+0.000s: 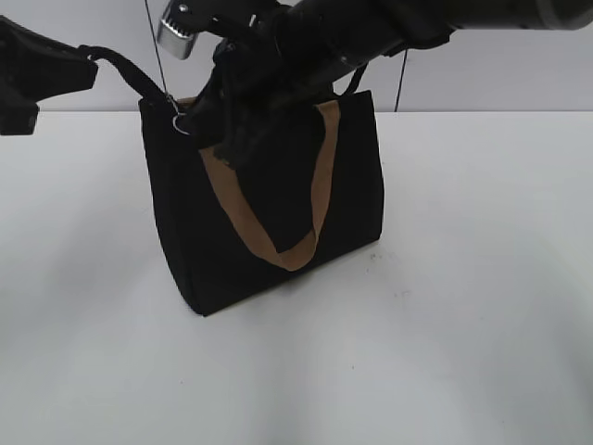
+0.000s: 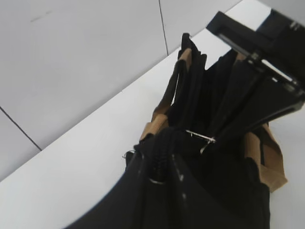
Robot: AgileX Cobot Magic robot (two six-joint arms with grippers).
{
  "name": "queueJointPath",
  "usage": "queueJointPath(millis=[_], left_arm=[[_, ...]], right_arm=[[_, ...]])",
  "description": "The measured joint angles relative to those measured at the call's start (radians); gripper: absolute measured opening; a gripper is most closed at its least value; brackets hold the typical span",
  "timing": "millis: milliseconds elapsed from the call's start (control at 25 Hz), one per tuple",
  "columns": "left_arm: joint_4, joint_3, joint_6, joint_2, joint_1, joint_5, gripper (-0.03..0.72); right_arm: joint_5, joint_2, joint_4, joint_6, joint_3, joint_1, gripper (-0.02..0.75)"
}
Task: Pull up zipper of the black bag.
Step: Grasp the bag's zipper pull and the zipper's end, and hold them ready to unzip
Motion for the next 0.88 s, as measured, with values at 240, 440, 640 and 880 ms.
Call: queueJointPath(millis=[240, 440, 640, 880], left_arm=[[0.350, 0.000, -0.221, 0.000, 0.000, 0.041, 0.072], [0.597, 0.000, -0.420, 0.000, 0.030, 0.139, 0.072], [0.615, 0.000, -0.456, 0.002, 0.083, 0.205, 0.072], [0.612, -0.002, -0.458, 0.009, 0.099, 0.228, 0.072]], right_arm=[[0.016, -0.015, -0.002, 0.010, 0.000, -0.010, -0.001], [0.021, -0.015, -0.003, 0.026, 0.000, -0.015, -0.001], [0.032, -0.015, 0.003, 0.035, 0.000, -0.015, -0.001], [0.036, -0.015, 0.007, 0.054, 0.000, -0.015, -0.001]])
